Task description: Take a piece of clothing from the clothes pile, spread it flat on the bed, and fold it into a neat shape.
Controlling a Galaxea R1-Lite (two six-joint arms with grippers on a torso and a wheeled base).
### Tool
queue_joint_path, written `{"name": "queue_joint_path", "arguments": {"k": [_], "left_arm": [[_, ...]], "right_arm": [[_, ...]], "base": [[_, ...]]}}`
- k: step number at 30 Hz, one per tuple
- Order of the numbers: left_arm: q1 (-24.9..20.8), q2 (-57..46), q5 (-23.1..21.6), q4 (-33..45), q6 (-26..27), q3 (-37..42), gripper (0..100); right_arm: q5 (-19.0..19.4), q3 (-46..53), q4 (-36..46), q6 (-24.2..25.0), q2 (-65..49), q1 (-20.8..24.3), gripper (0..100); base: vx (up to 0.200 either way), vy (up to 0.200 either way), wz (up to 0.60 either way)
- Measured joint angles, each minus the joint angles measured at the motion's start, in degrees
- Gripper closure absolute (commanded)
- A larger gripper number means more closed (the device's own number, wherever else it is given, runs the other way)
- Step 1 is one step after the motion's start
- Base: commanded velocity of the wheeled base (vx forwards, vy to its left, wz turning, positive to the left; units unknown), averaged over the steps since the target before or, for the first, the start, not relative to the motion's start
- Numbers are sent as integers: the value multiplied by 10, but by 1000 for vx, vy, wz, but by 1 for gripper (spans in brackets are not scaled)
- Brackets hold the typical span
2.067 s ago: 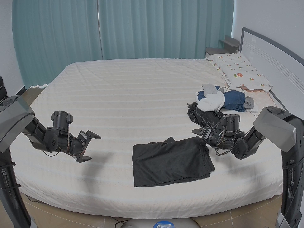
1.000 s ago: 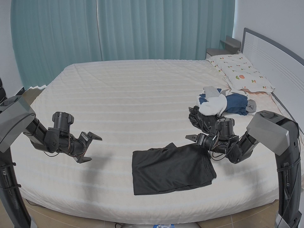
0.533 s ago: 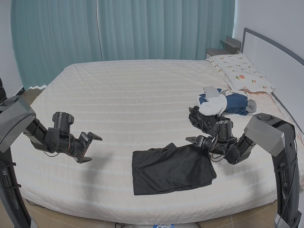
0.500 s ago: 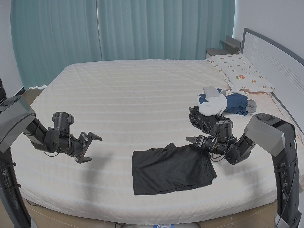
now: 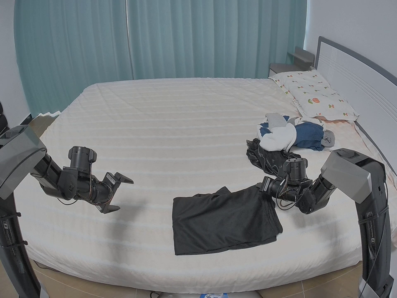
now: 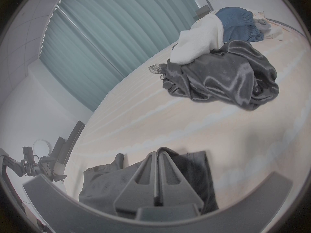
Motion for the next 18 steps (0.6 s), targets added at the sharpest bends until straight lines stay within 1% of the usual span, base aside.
{"name": "queue_joint_path", "arguments": {"k": [8, 18], "left_arm": [[0, 0, 0, 0, 0, 0, 0], [0, 0, 0, 0, 0, 0, 0]], "right_arm": [[-1, -2, 0, 6, 2, -17, 100], [-2, -2, 0, 7, 3, -25, 100]], "base": [[0, 0, 0], [0, 0, 0]]}}
